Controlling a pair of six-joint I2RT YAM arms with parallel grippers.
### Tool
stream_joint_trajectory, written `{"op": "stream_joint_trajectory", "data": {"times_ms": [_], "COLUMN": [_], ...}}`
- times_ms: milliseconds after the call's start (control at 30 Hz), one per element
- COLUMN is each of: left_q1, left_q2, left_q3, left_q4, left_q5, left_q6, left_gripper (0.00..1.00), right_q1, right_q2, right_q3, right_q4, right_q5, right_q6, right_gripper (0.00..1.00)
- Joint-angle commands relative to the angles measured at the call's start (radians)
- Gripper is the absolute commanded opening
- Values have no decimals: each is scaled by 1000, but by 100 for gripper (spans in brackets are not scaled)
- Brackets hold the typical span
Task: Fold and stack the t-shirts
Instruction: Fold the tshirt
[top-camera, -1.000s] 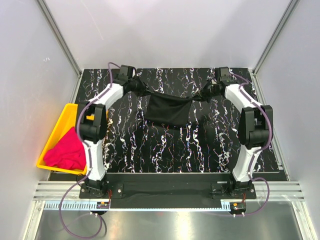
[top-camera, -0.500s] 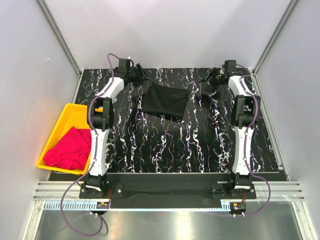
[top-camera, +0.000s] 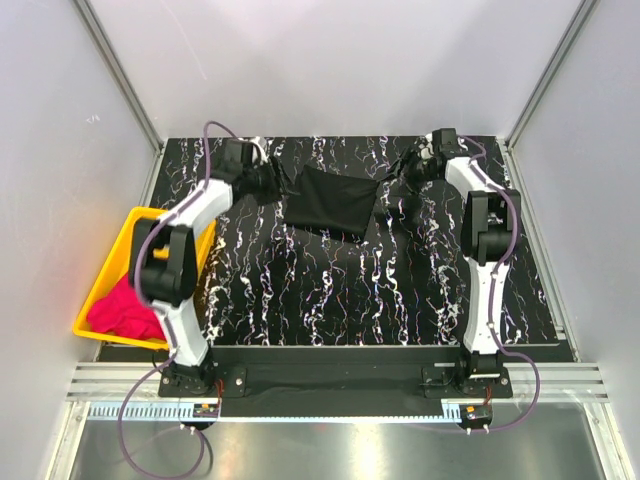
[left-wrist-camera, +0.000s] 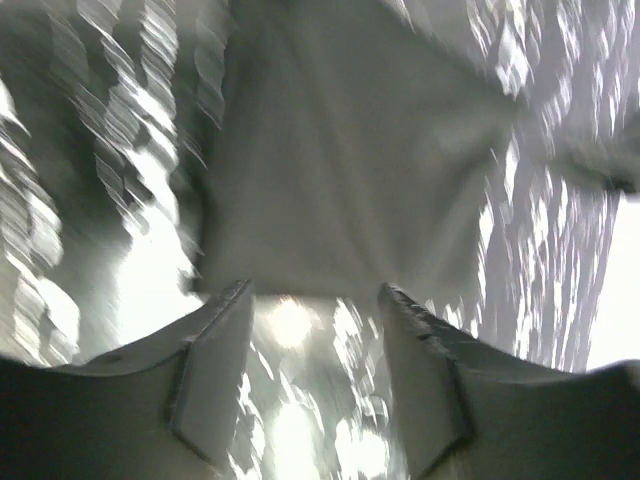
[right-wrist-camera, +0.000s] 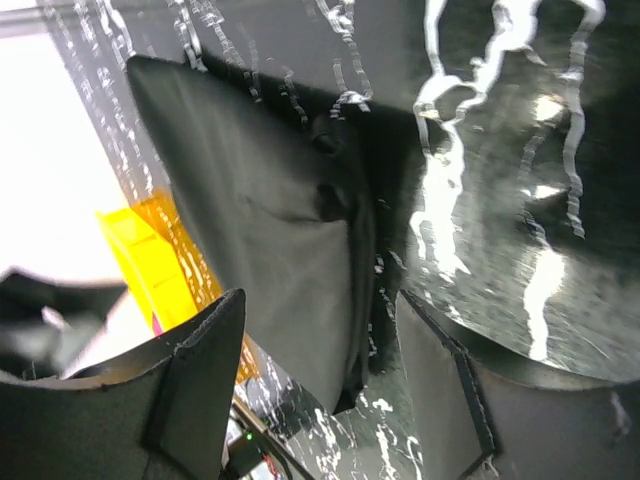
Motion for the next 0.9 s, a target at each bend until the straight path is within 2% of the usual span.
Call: {"op": "stream_joint_trajectory", "data": {"times_ms": [0,167,333,367,400,467,500,567,633,700,867], "left_q1": [-54,-62,-68,-67,-68,-65,-59,-48,-36,-21,10], "left_q2": [-179,-207,-175,-146,-123,-44,-13,59,136,188,250], "left_q3": [-147,-225,-207,-193,-157,-103,-41,35,124,193,276], "left_q4": [58,70,173,193,228,244,248,228,176,107,-32], "left_q5": [-40,26,142,168,173,160,161,155,121,83,34], "left_q6": [65,78,72,64,53,46,38,35,58,99,194], "left_gripper": [62,63,46,46,45,51,55,59,60,62,65], "right_q1": [-5,10,21,24,27,39,44,44,41,41,39], "right_q2": [14,92,58,54,46,46,43,41,40,58,112], "right_q3": [67,148,128,115,112,107,101,95,88,110,176], "right_q4": [90,86,87,86,87,99,99,95,95,90,64], "right_q5": [-67,-96,-46,-47,-58,-93,-90,-79,-65,-78,-75], "right_q6": [-9,-29,-12,-3,3,15,8,-18,-63,-89,-121], "right_gripper": [69,67,52,49,39,34,34,46,63,65,62]}}
